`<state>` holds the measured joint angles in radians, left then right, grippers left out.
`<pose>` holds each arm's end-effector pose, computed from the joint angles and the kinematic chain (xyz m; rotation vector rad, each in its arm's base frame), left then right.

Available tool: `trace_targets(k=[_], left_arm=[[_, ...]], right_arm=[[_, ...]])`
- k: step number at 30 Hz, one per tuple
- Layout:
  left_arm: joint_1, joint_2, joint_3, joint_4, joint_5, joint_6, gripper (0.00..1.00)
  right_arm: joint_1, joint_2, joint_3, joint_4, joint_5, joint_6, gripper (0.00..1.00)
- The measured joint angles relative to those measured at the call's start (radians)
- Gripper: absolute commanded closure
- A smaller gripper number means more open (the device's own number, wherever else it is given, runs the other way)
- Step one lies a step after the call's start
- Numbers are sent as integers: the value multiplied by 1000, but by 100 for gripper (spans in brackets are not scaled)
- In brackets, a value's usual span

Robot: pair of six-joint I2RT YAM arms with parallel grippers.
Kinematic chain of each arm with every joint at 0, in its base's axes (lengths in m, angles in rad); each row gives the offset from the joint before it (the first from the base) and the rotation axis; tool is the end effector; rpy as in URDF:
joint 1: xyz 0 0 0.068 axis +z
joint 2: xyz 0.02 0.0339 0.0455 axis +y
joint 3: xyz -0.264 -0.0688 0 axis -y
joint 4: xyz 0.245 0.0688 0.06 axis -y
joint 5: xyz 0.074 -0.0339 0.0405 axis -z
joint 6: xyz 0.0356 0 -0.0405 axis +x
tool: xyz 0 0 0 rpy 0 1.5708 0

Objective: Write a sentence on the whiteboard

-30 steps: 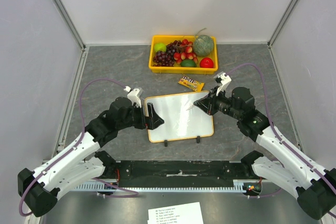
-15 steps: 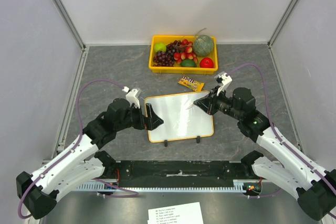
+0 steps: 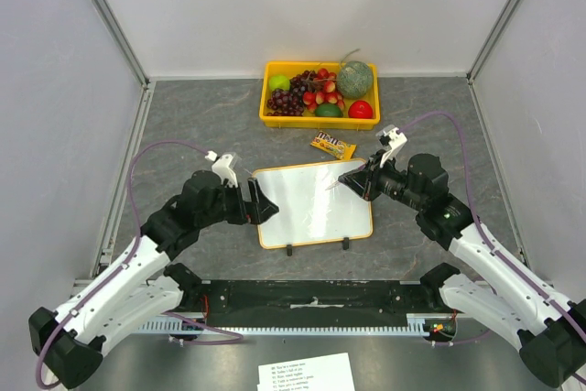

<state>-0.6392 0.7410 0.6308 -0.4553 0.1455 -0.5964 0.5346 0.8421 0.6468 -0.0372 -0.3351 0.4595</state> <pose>0.1314 -0.1041 0.2659 0.1388 2.2563 -0.8534 0.1669 0.1124 0.2970 -0.3237 1.8799 0.9941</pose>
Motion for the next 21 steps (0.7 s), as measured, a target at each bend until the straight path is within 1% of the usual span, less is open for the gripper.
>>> trace_targets(k=[3, 6, 10, 15, 21], left_arm=[[47, -3, 0, -7, 17, 0, 1], [124, -3, -14, -5, 51, 4, 1], [243, 15, -64, 37, 156, 7, 4], [355, 87, -135, 159, 306, 7, 7], [407, 163, -235, 386, 435, -3, 11]], right_arm=[[0, -2, -2, 0, 0, 0, 100], [0, -2, -2, 0, 0, 0, 100], [0, -3, -2, 0, 0, 0, 100], [0, -10, -2, 0, 0, 0, 100], [0, -15, -4, 9, -3, 2, 100]])
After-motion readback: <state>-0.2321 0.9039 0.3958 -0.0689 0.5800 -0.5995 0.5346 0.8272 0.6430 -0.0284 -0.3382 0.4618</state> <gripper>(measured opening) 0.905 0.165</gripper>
